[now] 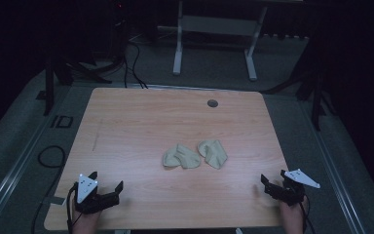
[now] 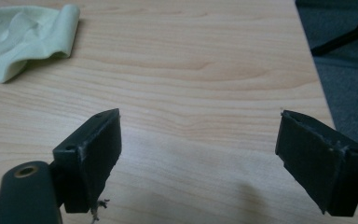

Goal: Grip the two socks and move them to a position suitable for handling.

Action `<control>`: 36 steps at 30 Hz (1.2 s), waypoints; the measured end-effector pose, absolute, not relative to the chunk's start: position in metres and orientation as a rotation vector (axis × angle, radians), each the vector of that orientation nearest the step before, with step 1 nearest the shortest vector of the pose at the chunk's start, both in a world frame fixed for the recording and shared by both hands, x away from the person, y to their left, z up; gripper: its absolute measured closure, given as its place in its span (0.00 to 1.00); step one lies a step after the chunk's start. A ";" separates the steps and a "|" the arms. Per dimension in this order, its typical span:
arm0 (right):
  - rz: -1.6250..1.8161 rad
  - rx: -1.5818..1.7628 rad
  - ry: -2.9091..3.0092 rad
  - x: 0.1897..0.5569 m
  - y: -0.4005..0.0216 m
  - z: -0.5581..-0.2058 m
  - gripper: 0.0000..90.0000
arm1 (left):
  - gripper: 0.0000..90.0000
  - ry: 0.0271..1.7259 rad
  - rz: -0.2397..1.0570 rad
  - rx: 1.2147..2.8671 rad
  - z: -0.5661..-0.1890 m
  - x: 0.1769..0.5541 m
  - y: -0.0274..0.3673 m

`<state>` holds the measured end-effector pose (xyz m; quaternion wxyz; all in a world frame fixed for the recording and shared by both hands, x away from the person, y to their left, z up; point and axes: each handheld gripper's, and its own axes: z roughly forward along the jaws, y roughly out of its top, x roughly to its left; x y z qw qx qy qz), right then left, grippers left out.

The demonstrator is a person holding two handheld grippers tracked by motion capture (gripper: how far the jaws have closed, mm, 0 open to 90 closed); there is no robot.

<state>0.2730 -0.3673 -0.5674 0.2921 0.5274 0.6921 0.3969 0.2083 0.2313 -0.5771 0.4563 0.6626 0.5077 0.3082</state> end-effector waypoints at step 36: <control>1.102 1.324 2.214 0.340 -0.260 -0.543 0.25 | 0.01 1.236 0.546 1.906 -0.576 0.205 0.200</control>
